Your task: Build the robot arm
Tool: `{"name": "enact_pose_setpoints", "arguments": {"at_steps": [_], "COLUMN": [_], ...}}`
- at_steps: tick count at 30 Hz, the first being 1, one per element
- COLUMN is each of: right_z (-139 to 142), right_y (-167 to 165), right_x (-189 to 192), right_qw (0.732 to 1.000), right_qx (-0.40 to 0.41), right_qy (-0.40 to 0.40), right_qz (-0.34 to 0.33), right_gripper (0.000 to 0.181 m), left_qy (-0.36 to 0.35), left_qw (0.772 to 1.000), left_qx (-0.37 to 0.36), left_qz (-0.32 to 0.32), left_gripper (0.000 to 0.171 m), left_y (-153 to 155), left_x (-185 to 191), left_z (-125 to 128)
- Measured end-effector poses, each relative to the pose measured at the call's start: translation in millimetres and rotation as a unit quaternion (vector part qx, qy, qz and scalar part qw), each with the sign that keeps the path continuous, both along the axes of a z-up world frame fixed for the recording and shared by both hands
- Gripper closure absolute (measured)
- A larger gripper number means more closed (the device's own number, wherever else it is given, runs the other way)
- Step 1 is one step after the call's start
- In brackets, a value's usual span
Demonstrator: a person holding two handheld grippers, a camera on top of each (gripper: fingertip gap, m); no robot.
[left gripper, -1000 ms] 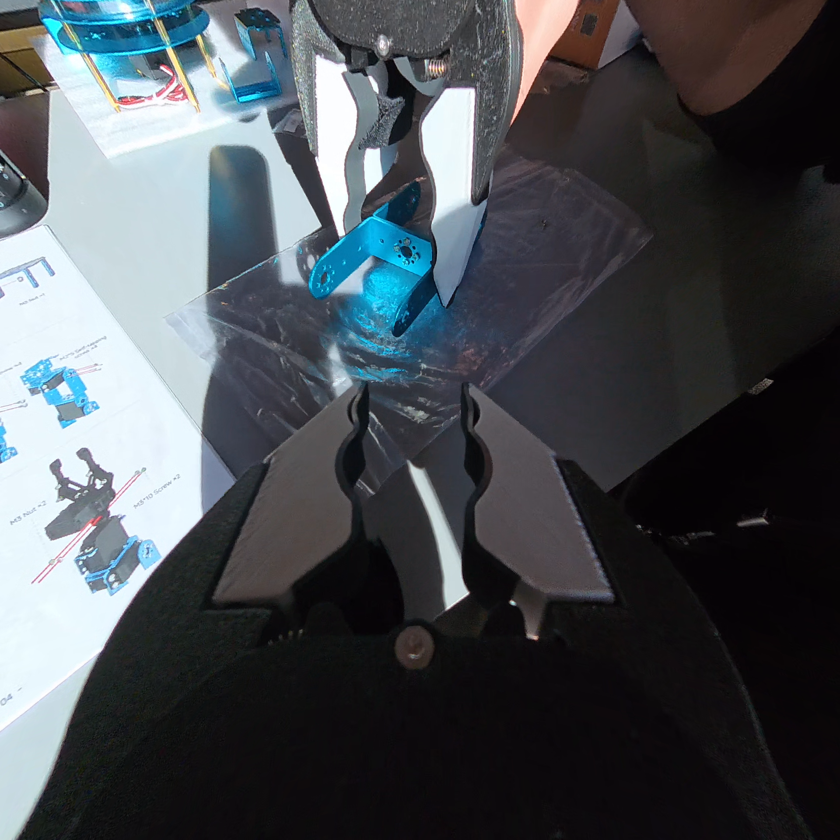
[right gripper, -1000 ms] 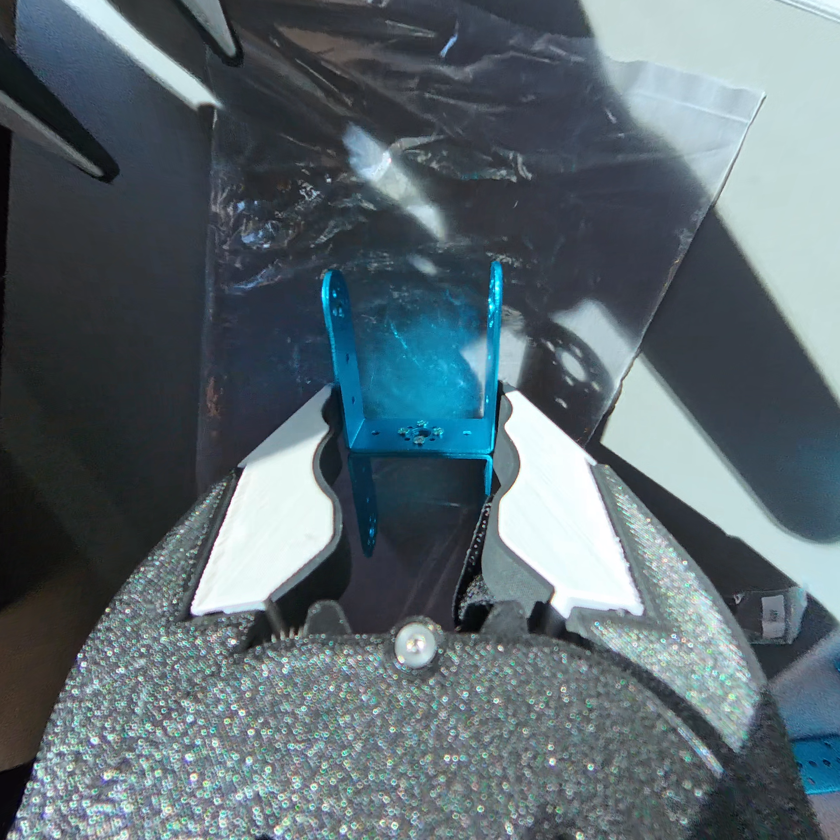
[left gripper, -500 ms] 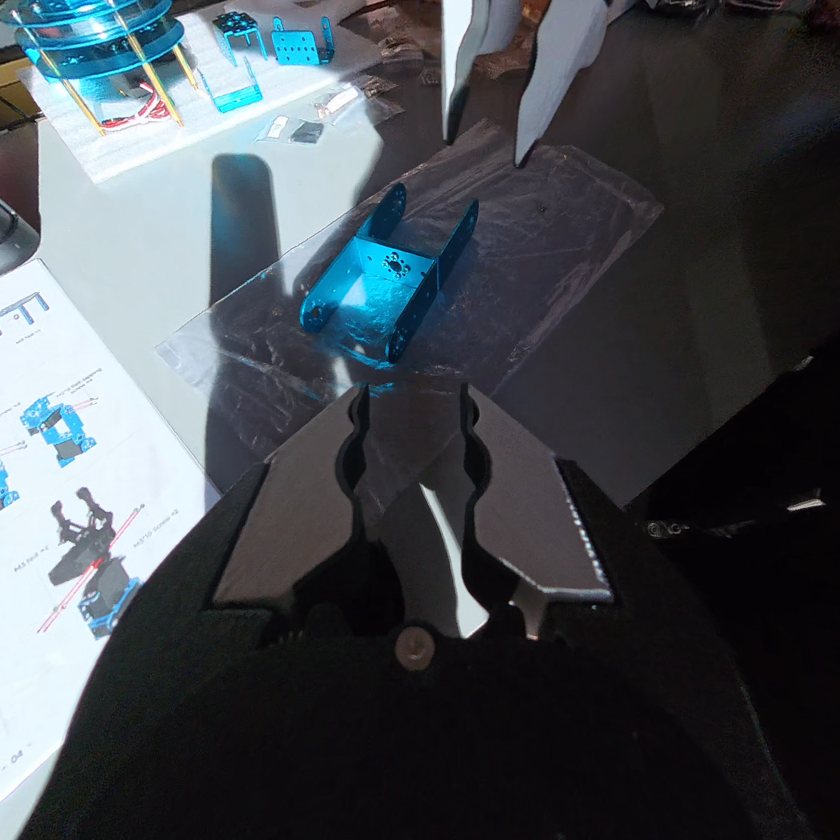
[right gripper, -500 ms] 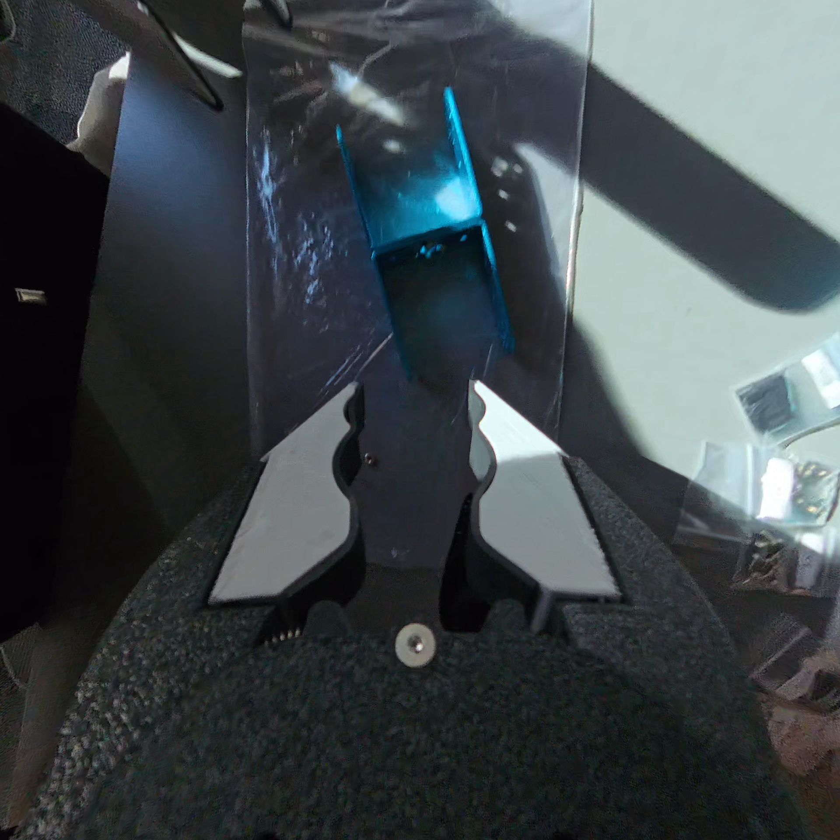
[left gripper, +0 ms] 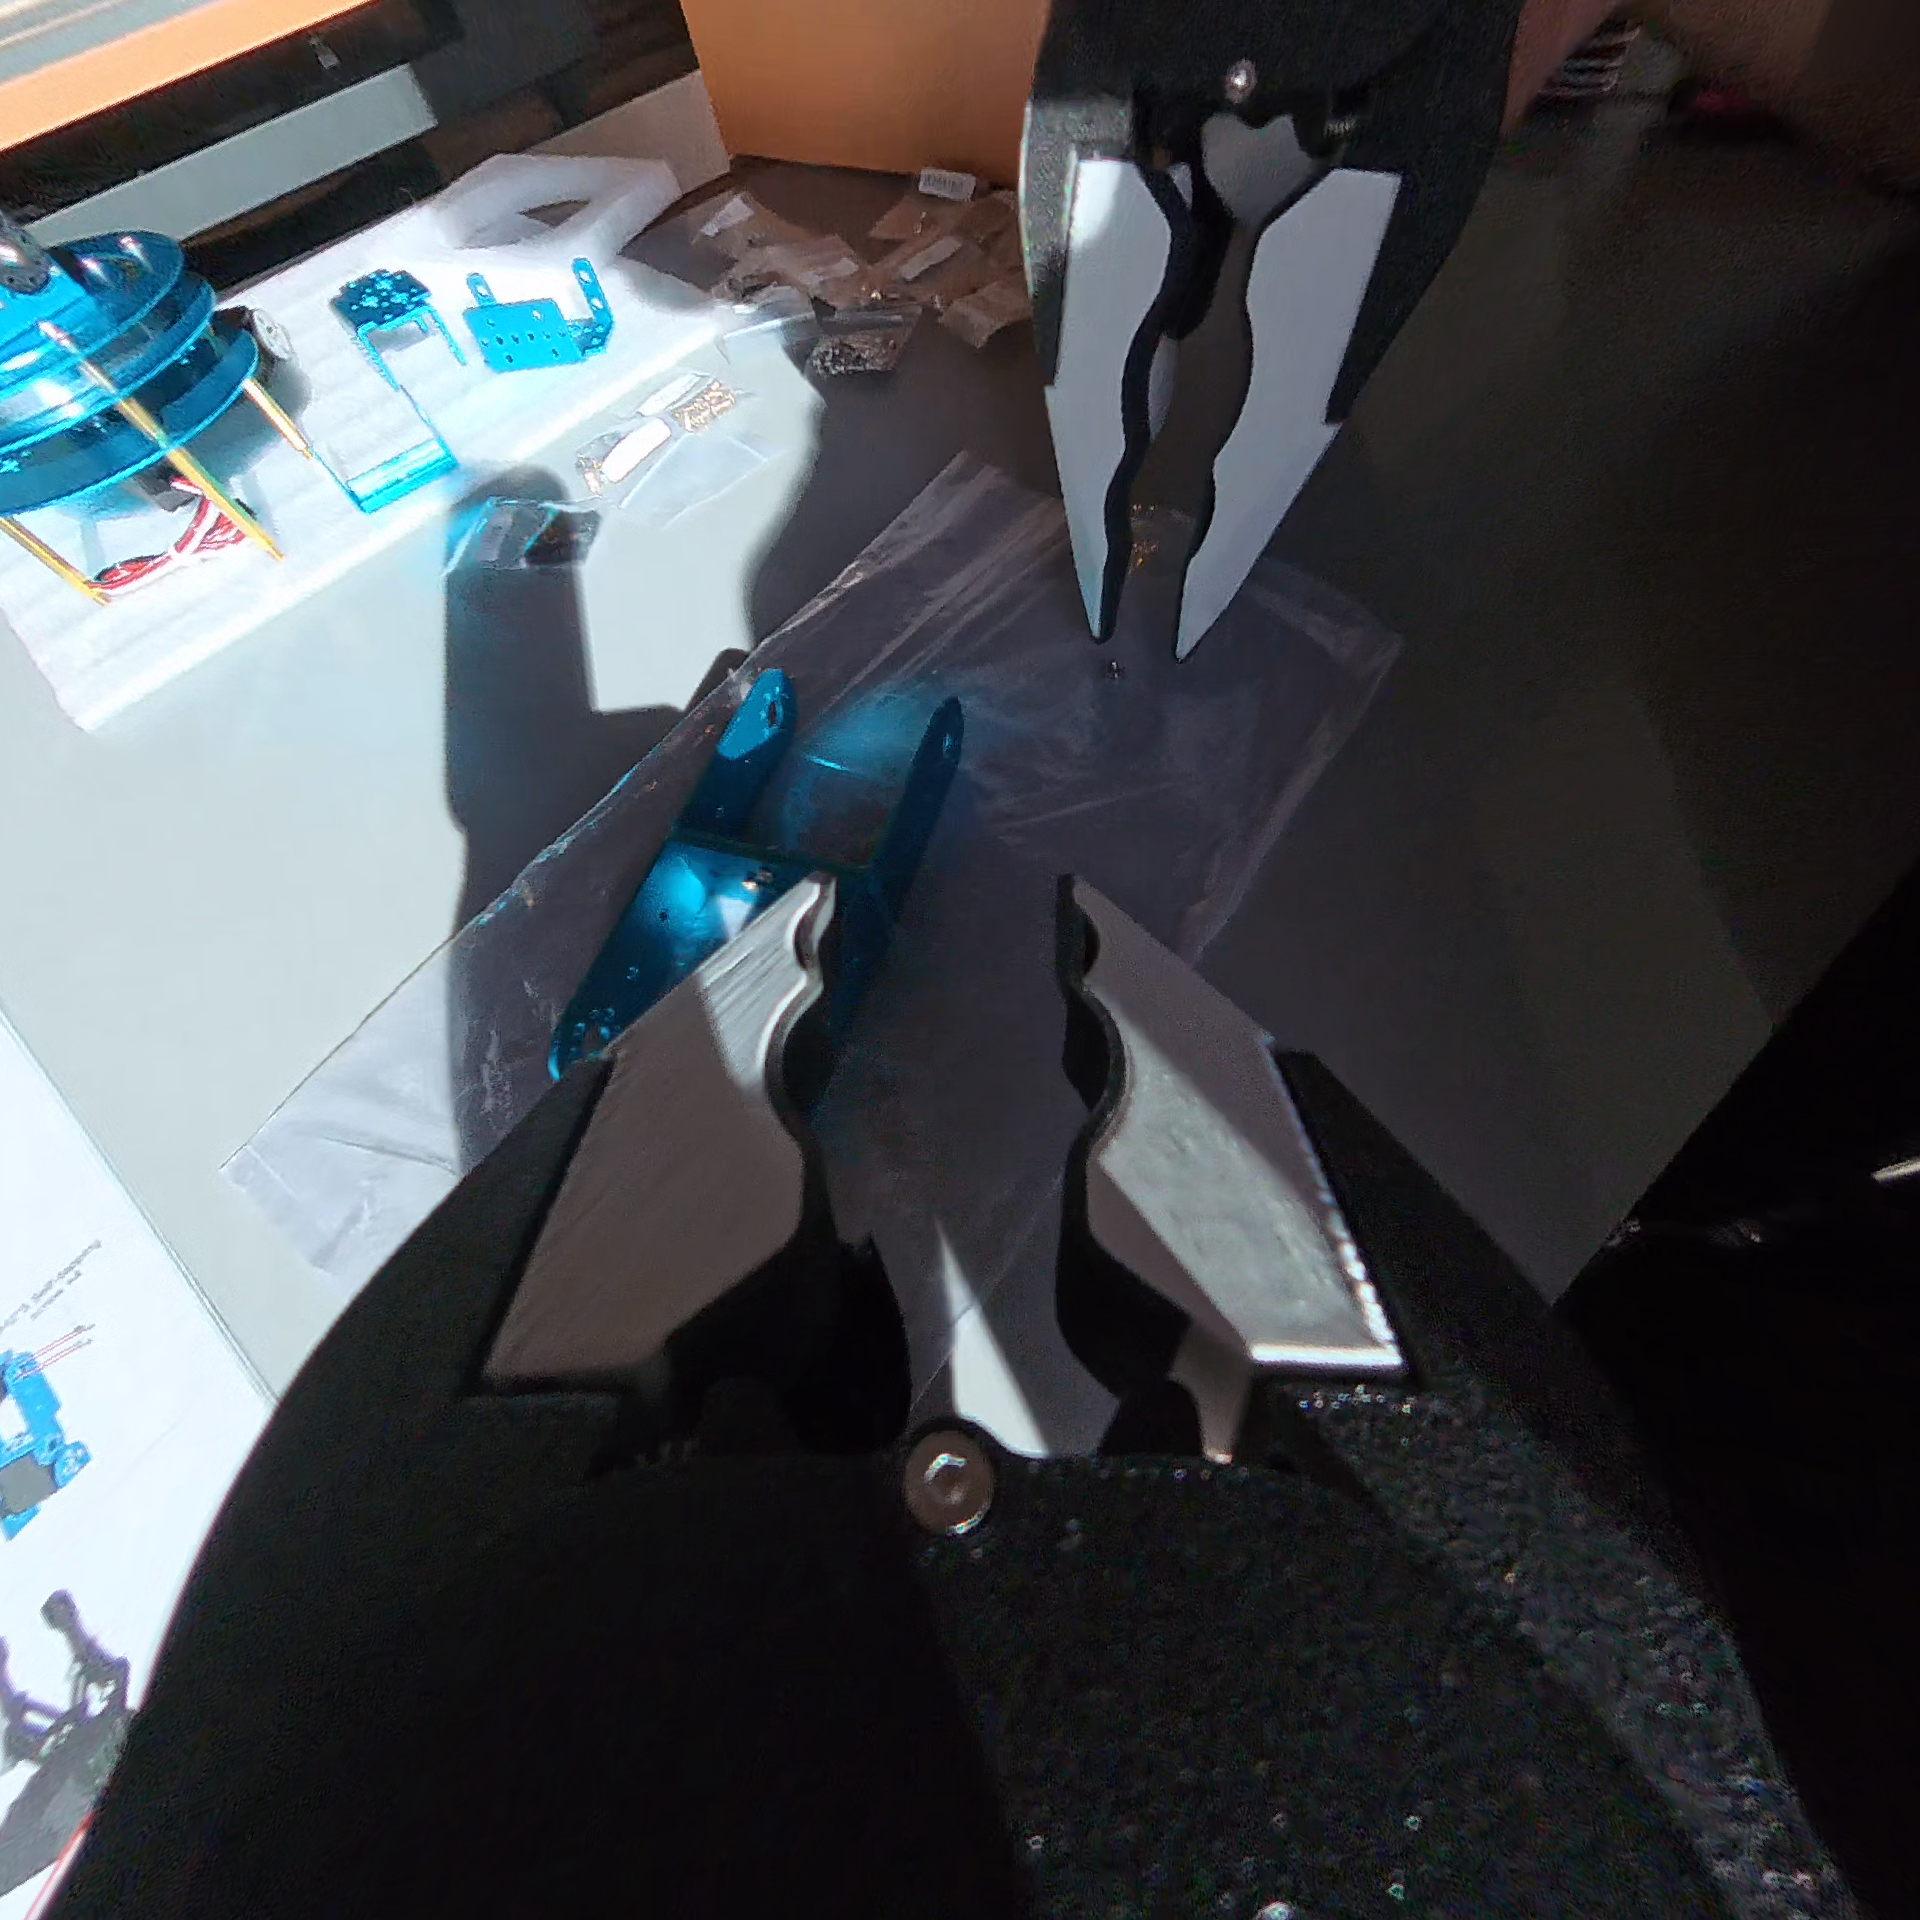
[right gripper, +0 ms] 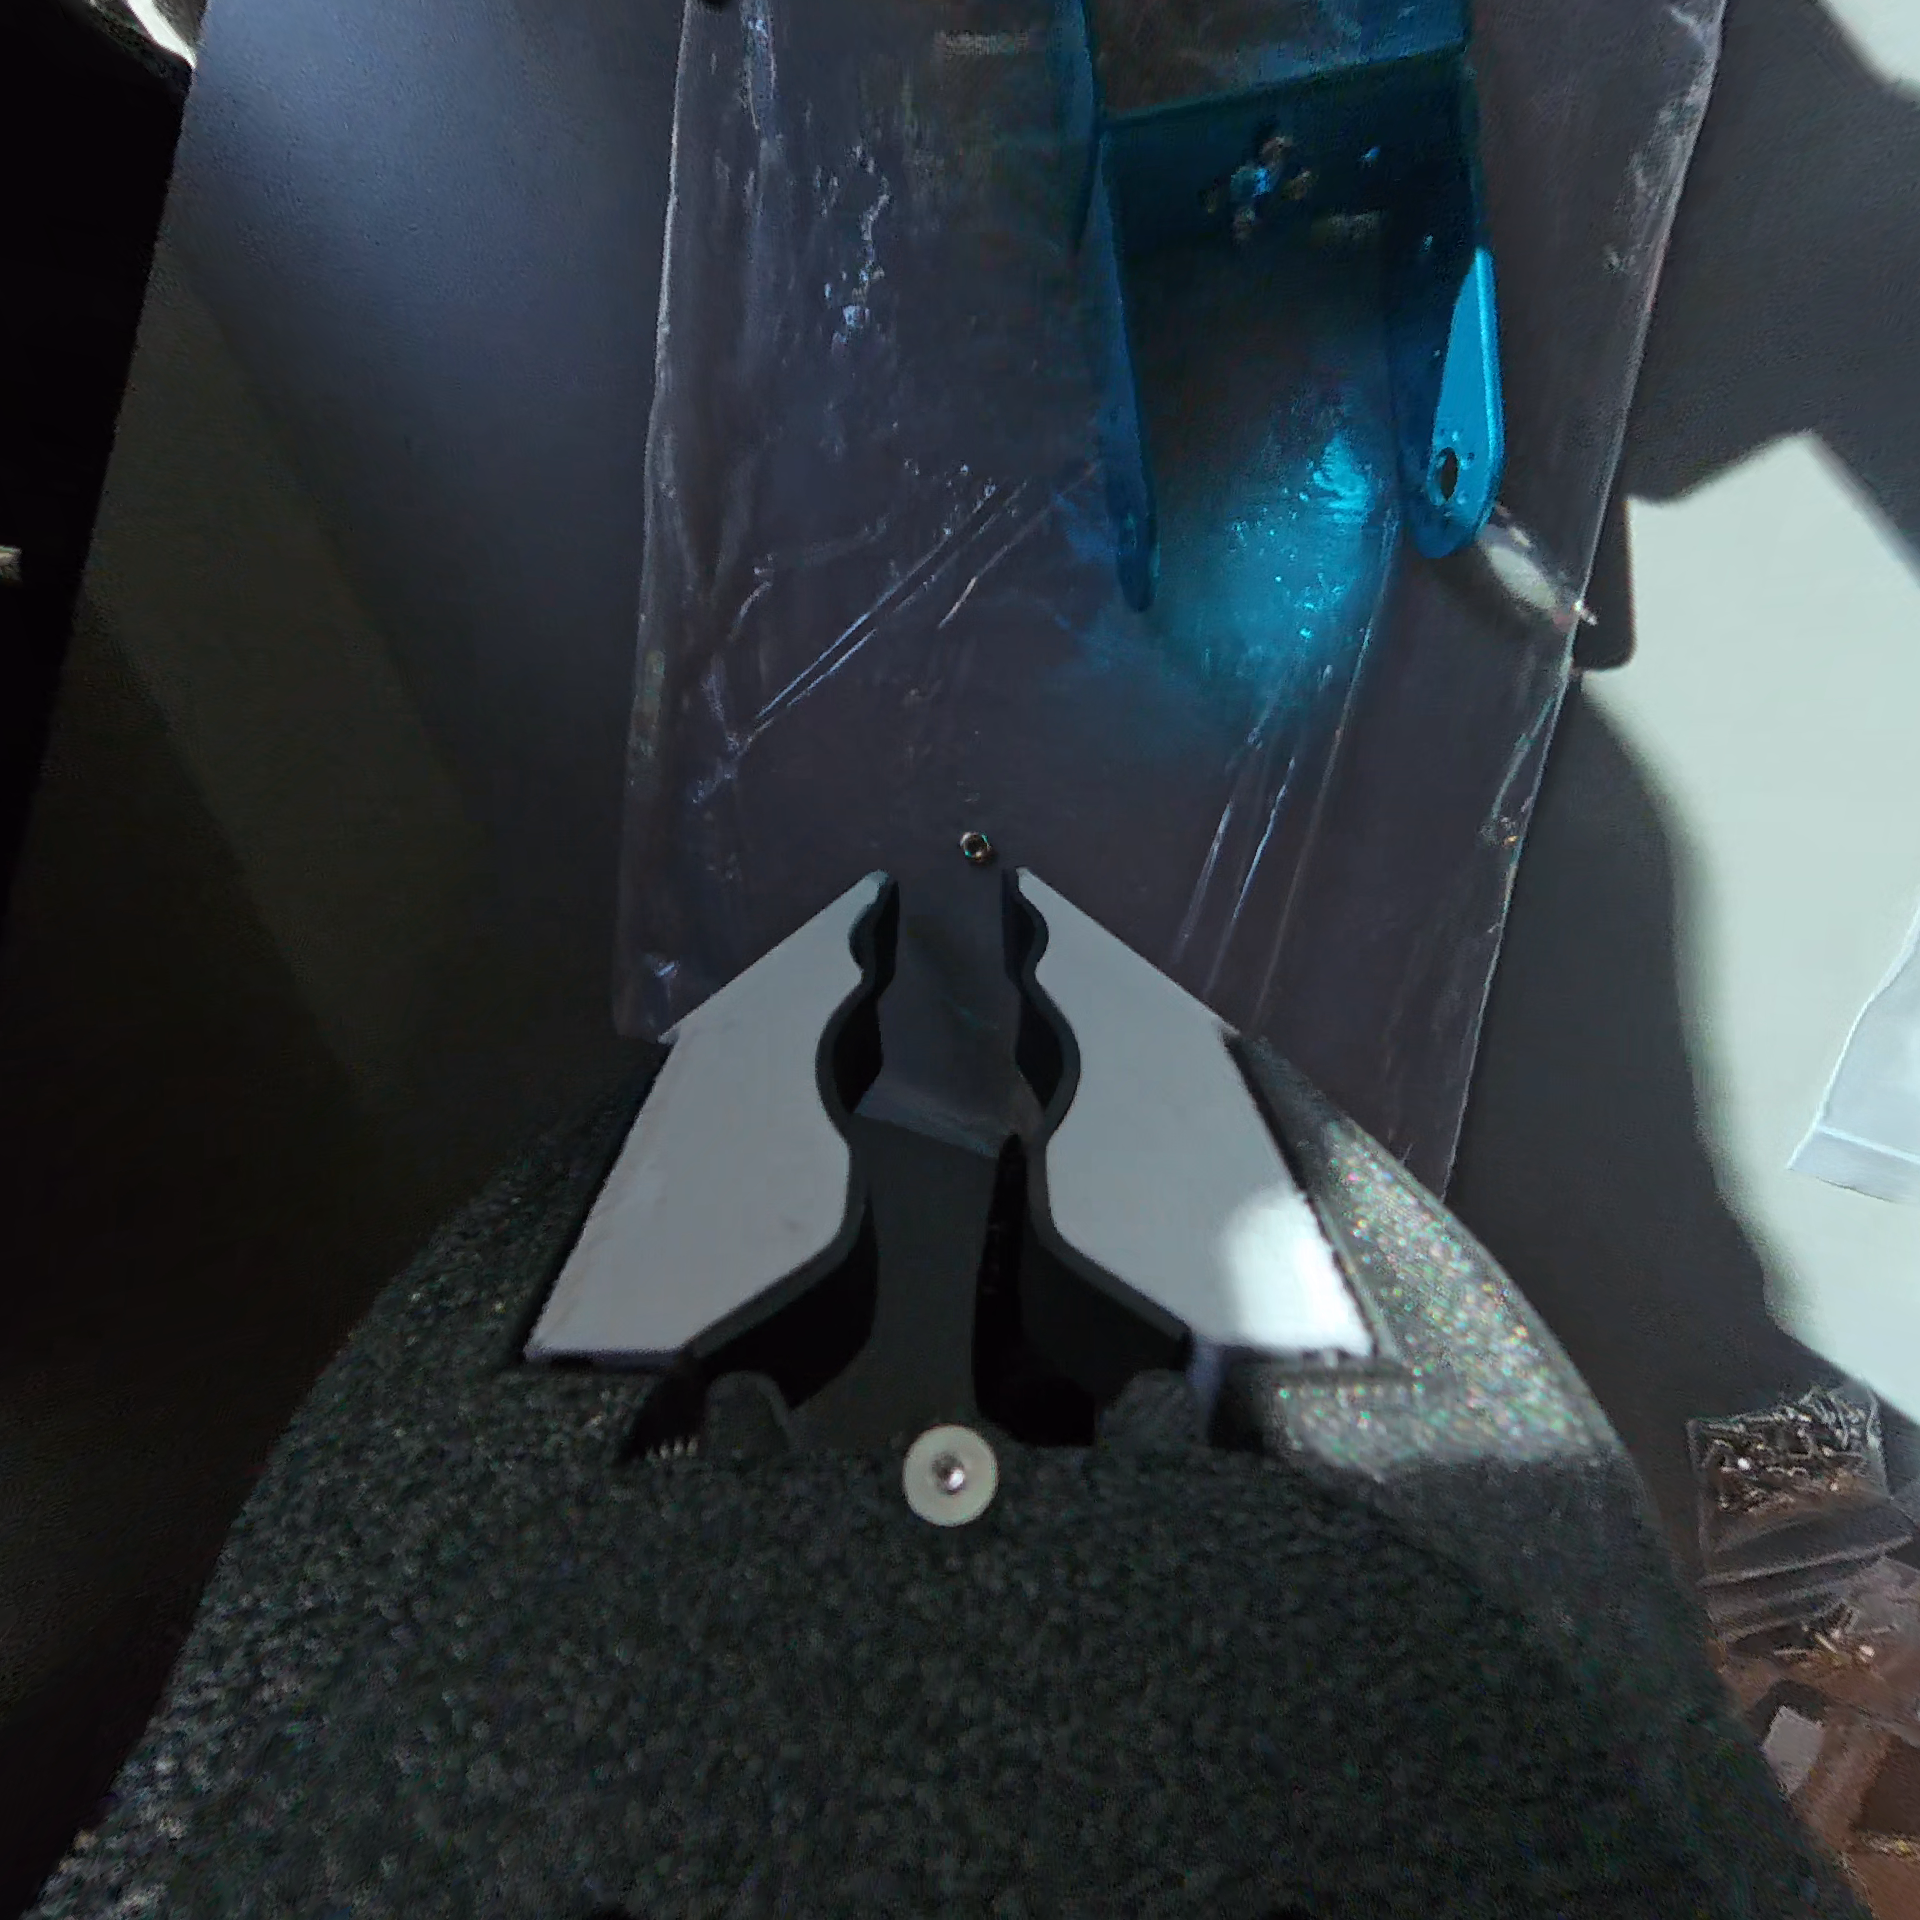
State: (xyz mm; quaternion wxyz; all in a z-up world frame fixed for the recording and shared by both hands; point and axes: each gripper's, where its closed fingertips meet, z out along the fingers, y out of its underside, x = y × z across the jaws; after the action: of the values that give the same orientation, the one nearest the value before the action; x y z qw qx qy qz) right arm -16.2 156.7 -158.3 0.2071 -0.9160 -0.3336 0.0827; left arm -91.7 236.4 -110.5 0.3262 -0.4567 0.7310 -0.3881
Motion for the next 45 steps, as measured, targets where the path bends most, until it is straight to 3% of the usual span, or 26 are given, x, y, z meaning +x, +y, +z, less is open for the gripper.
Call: {"name": "enact_pose_setpoints", "arguments": {"at_steps": [1,5,14,20,26,30,45], "right_z": [-0.1,-3.7,-3.9,9.5,-2.4,-3.5,-3.6], "right_y": [1.3,6.1,7.9,13.1,31.6,29.1,21.8], "right_x": [-2.7,-1.6,-2.3,-3.4,39.2,36.9,35.7], "right_qw": [1.0,1.0,1.0,0.998,0.994,0.992,0.993], "right_qx": [0.0,-0.004,-0.006,0.02,0.034,0.013,-0.008], "right_qy": [0.003,-0.013,0.003,0.055,-0.027,-0.001,0.017], "right_qz": [0.004,0.006,0.001,-0.01,-0.101,-0.123,-0.12], "right_gripper": [0.163,0.169,0.179,0.179,0.18,0.179,0.173], "left_qy": [0.001,0.008,0.011,0.014,0.024,0.023,0.023], "left_qw": [1.0,0.998,1.0,0.999,1.0,1.0,1.0], "left_qx": [0.016,0.057,0.024,-0.027,0.007,0.003,0.018], "left_qz": [0.002,0.006,0.006,-0.02,-0.006,-0.007,0.008], "left_gripper": [0.132,0.132,0.132,0.132,0.132,0.132,0.132], "left_y": [-2.0,-5.5,2.7,-8.3,-2.1,-3.0,5.7], "left_x": [0.4,-0.6,-5.6,-10.0,-8.3,-9.3,-13.1], "left_z": [-2.7,-13.2,-11.8,-6.6,-14.4,-12.6,-10.2]}}
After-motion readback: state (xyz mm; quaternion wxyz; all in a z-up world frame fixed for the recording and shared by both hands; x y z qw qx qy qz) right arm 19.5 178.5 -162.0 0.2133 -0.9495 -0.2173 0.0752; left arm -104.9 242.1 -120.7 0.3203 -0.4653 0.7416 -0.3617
